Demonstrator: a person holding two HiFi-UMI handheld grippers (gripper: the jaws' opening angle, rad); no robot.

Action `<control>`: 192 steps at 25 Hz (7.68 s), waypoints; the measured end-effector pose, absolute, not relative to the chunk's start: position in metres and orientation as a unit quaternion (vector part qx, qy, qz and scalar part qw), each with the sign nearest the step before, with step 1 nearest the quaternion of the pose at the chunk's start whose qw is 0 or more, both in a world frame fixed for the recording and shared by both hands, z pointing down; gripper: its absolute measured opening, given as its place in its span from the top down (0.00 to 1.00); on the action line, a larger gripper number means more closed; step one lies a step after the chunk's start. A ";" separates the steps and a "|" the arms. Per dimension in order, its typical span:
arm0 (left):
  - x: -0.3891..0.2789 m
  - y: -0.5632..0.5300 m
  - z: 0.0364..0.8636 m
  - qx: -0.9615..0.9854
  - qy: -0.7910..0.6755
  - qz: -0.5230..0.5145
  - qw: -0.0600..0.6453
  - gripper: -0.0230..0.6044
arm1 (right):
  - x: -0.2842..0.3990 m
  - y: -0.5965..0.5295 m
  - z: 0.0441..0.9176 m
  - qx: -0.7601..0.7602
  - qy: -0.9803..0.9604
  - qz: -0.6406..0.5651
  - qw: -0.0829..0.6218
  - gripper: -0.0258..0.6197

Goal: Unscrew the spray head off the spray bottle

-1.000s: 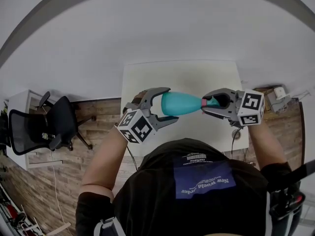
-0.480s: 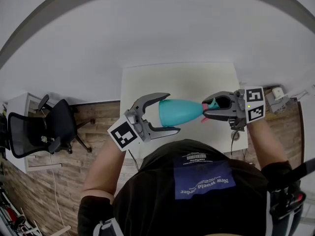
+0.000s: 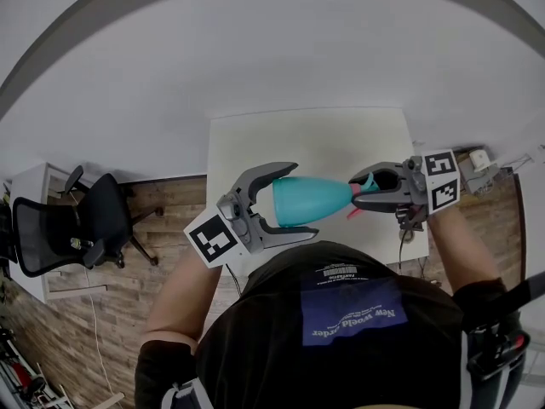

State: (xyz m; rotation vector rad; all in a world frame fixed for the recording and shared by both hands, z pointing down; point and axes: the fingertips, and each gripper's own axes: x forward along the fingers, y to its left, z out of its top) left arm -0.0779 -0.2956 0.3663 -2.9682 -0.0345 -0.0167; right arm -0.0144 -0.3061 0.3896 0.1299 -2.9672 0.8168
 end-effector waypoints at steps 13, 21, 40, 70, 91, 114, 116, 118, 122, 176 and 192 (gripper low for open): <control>-0.078 -0.296 0.364 -1.000 -0.011 0.005 -0.018 0.24 | -0.020 -0.309 0.375 0.049 -0.965 0.257 0.016 0.77; -0.081 -0.299 0.368 -0.998 -0.034 0.005 -0.053 0.24 | -0.022 -0.308 0.370 0.053 -0.973 0.220 0.035 0.77; -0.079 -0.303 0.373 -0.993 -0.047 -0.012 -0.105 0.24 | -0.022 -0.307 0.376 0.067 -0.981 0.166 0.069 0.77; -0.089 -0.316 0.370 -0.948 -0.089 0.058 -0.301 0.24 | -0.024 -0.316 0.362 0.069 -0.982 0.156 0.082 0.62; -0.096 -0.327 0.365 -0.936 -0.072 0.109 -0.326 0.24 | 0.002 -0.306 0.329 0.117 -0.989 0.007 0.093 0.48; -0.074 -0.296 0.363 -0.998 -0.018 -0.032 0.048 0.24 | -0.011 -0.322 0.402 0.028 -0.831 0.553 -0.041 0.46; -0.073 -0.295 0.362 -0.997 -0.021 -0.037 0.070 0.24 | -0.012 -0.321 0.402 0.031 -0.831 0.554 -0.036 0.57; -0.072 -0.295 0.362 -0.995 -0.023 -0.042 0.086 0.24 | -0.011 -0.322 0.401 0.042 -0.838 0.543 -0.030 0.73; -0.073 -0.298 0.363 -0.999 -0.015 -0.025 0.014 0.24 | -0.012 -0.320 0.395 0.045 -0.858 0.512 -0.026 0.77; -0.093 -0.293 0.366 -0.997 -0.045 0.028 -0.063 0.24 | -0.036 -0.296 0.393 -0.018 -0.855 0.517 0.039 0.73; -0.097 -0.297 0.397 -0.892 -0.129 0.111 -0.418 0.24 | -0.040 -0.270 0.393 -0.002 -0.967 -0.056 0.247 0.75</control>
